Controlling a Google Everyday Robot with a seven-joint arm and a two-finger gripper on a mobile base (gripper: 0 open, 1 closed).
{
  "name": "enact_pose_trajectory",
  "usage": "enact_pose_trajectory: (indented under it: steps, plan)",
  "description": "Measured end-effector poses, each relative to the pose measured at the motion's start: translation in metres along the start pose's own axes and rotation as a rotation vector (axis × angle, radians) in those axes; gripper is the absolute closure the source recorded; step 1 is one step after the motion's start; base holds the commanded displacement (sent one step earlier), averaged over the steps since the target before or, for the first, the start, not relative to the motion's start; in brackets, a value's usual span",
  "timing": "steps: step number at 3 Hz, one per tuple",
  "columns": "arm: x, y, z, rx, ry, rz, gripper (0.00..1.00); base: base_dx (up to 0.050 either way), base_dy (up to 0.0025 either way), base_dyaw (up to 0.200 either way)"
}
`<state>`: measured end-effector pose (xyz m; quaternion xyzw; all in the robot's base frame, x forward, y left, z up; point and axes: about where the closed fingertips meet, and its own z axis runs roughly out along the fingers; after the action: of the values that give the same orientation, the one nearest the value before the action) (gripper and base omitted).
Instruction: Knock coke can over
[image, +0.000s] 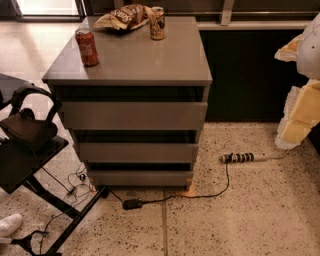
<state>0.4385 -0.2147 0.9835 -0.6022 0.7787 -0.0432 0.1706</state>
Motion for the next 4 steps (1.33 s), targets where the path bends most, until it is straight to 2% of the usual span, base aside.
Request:
enact_pose_trajectory:
  steps: [1,2,4]
  plan:
    - [0.0000,0.0000,0.0000,0.000,0.000,0.000,0.00,0.049,0.00007,-0.001]
    - [0.0000,0.0000,0.0000,0.000,0.000,0.000,0.00,0.000,0.00000,0.196]
    - [0.0000,0.0000,0.0000,0.000,0.000,0.000,0.00,0.047,-0.00003,0.001]
